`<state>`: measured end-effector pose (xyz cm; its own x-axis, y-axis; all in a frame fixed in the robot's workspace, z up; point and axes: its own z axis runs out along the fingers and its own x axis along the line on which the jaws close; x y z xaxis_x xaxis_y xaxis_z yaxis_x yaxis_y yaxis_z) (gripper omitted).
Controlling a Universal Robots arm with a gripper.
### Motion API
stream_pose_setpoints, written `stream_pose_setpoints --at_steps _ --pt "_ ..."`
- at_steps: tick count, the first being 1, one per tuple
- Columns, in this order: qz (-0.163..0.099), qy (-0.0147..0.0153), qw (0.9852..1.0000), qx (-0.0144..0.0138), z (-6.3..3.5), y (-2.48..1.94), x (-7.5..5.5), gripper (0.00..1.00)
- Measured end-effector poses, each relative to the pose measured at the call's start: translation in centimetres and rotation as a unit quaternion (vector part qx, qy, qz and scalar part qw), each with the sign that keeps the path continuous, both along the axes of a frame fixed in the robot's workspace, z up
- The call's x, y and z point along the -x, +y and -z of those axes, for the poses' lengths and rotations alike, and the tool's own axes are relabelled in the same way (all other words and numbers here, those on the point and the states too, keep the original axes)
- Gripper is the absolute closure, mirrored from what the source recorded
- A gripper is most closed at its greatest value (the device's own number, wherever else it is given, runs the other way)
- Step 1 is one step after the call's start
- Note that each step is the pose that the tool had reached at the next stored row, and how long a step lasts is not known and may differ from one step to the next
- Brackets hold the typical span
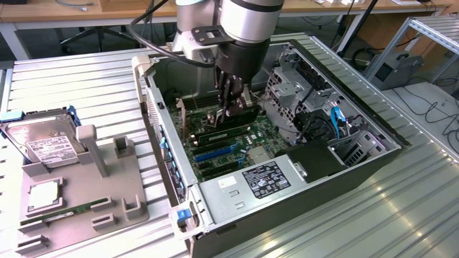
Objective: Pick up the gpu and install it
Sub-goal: 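Insert the gpu into the slot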
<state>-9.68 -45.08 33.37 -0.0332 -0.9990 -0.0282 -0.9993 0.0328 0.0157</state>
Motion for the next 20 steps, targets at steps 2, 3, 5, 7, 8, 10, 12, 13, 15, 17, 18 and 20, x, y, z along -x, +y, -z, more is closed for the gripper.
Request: stream_pose_setpoints --at_steps 2,3,5,7,8,10,12,13,15,17,18,20 --pt "0.000 0.0000 1.0000 0.0000 0.02 0.00 0.05 0.74" --pt "0.000 0.0000 1.0000 0.0000 0.03 0.00 0.08 0.74" --pt "0.000 0.0000 1.0000 -0.0001 0.05 0.00 0.15 0.74" --pt "0.000 0.0000 1.0000 0.0000 0.06 0.00 0.22 0.74" --pt "0.000 0.0000 1.0000 -0.0001 0.07 0.00 0.24 0.74" --pt "0.000 0.0000 1.0000 0.0000 0.07 0.01 0.30 0.74" --pt "0.000 0.0000 1.0000 0.0001 0.09 0.02 0.36 0.74" --pt "0.000 0.0000 1.0000 0.0000 0.10 0.03 0.39 0.74" --pt "0.000 0.0000 1.0000 0.0000 0.12 0.04 0.43 0.74" --pt "0.000 -0.0001 1.0000 -0.0001 0.20 0.05 0.44 0.74" --pt "0.000 0.0000 1.0000 -0.0001 0.27 0.04 0.44 0.74" --pt "0.000 0.0000 1.0000 -0.0001 0.41 0.04 0.44 0.74"
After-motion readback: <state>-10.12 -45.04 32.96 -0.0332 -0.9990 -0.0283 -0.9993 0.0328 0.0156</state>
